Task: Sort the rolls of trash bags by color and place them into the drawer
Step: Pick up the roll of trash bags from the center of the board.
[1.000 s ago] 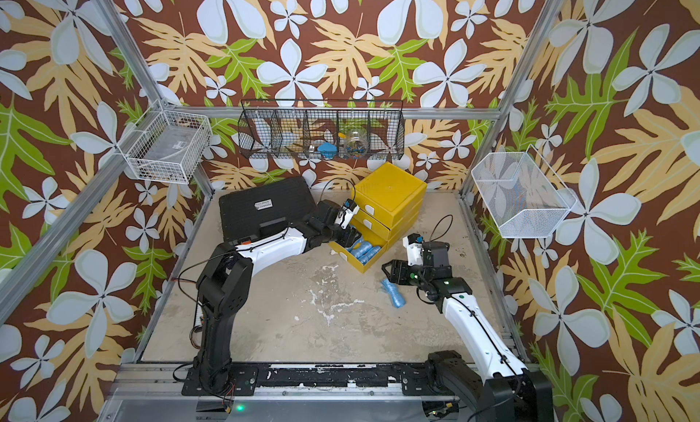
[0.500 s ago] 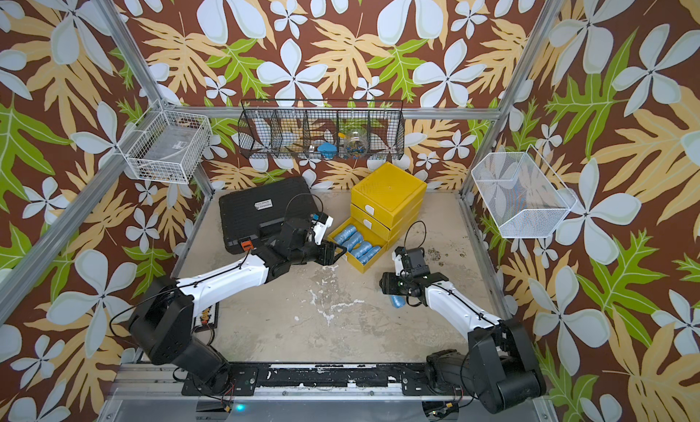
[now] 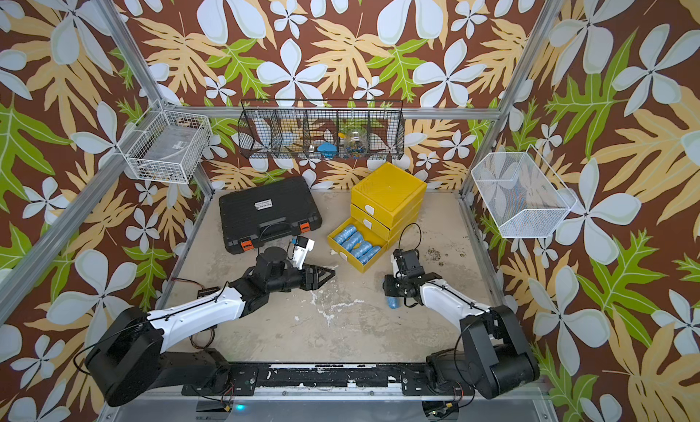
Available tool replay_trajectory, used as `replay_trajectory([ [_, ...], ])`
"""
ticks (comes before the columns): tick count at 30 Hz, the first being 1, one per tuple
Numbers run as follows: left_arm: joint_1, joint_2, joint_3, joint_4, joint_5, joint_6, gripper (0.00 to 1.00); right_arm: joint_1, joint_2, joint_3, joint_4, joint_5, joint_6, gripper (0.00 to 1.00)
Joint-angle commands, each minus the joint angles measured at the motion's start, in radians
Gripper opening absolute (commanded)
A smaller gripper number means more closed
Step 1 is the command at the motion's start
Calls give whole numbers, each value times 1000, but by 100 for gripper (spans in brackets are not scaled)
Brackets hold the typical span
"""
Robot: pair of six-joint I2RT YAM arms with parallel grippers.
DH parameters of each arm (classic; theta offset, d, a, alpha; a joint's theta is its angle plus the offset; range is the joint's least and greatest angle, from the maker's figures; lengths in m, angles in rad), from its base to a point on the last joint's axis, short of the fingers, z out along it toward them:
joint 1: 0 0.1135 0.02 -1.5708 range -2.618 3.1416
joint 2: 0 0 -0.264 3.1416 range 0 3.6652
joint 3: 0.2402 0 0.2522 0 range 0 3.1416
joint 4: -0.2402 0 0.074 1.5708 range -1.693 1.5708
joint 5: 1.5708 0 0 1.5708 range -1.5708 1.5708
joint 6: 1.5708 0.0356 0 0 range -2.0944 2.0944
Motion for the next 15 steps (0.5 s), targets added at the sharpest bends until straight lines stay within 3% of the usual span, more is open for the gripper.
replay_trajectory([
  [1, -9, 13, -45, 206, 124, -117, 63, -1, -51, 28, -4, -35, 19, 37],
  [11, -73, 183, -67, 748, 333, -440, 74, 1, -233, 115, 80, -378, 220, 33],
  [15, -94, 222, -29, 788, 348, -467, 77, 14, -255, 119, 173, -485, 328, 32],
])
